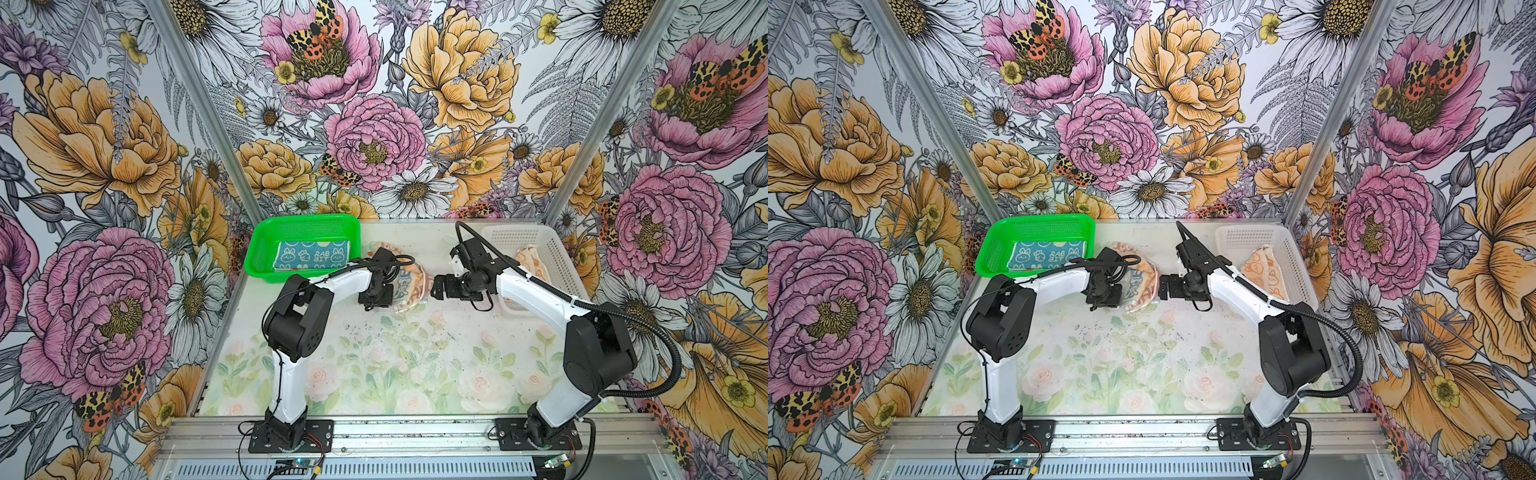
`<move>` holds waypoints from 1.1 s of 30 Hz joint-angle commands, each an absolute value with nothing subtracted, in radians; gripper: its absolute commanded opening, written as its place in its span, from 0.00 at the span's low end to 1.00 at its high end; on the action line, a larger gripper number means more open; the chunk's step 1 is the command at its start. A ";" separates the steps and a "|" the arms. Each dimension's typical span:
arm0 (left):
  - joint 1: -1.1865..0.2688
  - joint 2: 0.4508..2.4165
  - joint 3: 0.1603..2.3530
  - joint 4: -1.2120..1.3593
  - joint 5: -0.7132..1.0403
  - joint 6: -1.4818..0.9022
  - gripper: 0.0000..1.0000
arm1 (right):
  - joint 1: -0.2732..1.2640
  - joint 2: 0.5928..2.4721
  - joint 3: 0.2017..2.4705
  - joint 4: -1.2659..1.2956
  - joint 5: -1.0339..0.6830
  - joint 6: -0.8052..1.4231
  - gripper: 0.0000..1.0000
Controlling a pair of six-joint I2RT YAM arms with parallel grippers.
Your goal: Fold and stack the towels
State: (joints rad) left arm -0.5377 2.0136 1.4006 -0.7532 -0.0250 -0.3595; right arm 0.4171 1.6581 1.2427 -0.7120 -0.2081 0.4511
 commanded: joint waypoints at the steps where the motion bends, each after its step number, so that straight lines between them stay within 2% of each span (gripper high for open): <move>1: -0.558 2.082 1.387 -0.804 -0.052 -0.336 0.22 | 0.409 1.628 1.231 -0.687 -0.207 0.440 0.99; 5: -0.574 2.094 1.401 -0.803 -0.053 -0.337 0.03 | 0.407 1.626 1.221 -0.683 -0.209 0.439 0.99; 7: -0.580 2.100 1.404 -0.801 -0.057 -0.340 0.00 | 0.408 1.623 1.217 -0.682 -0.210 0.439 0.99; 14: -0.567 2.065 1.413 -0.776 -0.032 -0.367 0.00 | 0.406 1.617 1.202 -0.675 -0.222 0.441 0.99; 21: -0.464 1.878 1.455 -0.750 0.079 -0.440 0.00 | 0.428 1.618 1.165 -0.607 -0.284 0.469 0.99; 27: -0.371 1.726 1.506 -0.751 0.129 -0.481 0.00 | 0.519 1.656 1.163 -0.531 -0.280 0.490 0.99; 33: -0.309 1.685 1.487 -0.751 0.167 -0.474 0.00 | 0.621 1.757 1.247 -0.511 -0.203 0.488 0.99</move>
State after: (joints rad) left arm -0.3202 1.6760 1.5089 -0.7460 0.1276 -0.4656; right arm 0.5896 1.7073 1.1915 -0.5560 -0.2501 0.4793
